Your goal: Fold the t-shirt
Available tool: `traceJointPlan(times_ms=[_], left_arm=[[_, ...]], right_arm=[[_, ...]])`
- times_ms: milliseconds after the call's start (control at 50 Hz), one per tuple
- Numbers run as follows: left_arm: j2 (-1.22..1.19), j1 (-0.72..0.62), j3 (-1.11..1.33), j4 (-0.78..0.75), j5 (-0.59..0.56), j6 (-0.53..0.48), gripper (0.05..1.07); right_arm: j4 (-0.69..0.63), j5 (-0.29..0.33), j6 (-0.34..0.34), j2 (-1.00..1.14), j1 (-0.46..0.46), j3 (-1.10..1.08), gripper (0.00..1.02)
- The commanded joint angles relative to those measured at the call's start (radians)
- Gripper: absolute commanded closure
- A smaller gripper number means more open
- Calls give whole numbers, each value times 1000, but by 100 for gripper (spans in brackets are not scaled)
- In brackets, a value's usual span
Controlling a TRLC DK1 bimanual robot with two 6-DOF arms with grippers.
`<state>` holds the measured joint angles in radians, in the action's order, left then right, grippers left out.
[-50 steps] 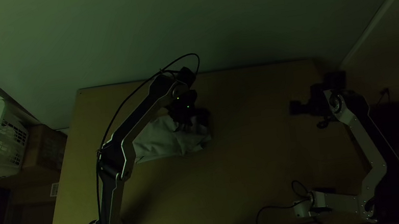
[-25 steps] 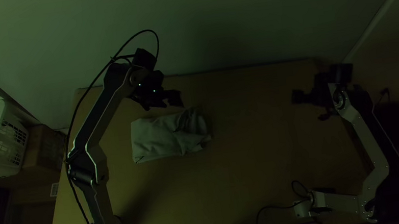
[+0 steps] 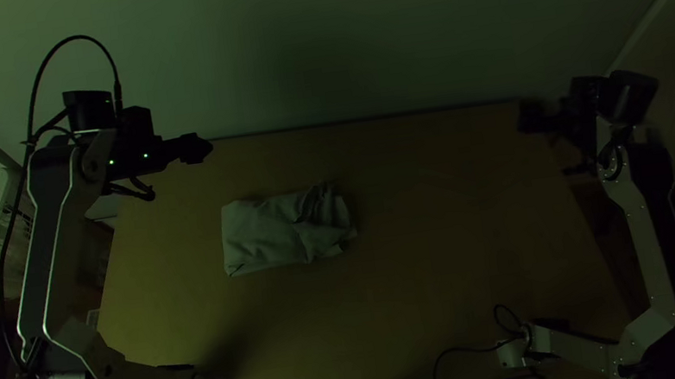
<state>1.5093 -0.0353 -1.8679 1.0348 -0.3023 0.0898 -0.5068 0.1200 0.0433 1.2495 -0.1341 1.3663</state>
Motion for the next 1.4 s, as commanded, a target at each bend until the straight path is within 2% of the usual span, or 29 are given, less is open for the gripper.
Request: traceJointPlan(times_ms=[0, 120, 240, 400, 500, 600, 980, 1380], left_arm=[[-124, 63, 102, -51, 2, -55, 9], [-242, 133, 233, -148, 2, -91, 9], [-365, 192, 371, -254, 3, -113, 9], [-523, 221, 535, -343, 34, -133, 9], [-635, 224, 658, -418, 46, -147, 9], [-773, 221, 808, -548, 46, -150, 9], [-1160, 244, 1182, -818, 74, -148, 9], [-1511, 268, 1509, -891, 86, -157, 9]], right_arm=[[33, -14, 46, -62, -9, 20, 3], [83, -29, 69, -116, -10, -12, 3], [159, -29, 119, -206, -10, -88, 3], [320, -28, 127, -369, -13, -246, 3], [355, -19, 127, -470, -1, -328, 3], [367, -14, 141, -542, 1, -400, 3], [447, -8, 175, -874, -4, -670, 3], [468, -6, 173, -1193, -4, -924, 3]])
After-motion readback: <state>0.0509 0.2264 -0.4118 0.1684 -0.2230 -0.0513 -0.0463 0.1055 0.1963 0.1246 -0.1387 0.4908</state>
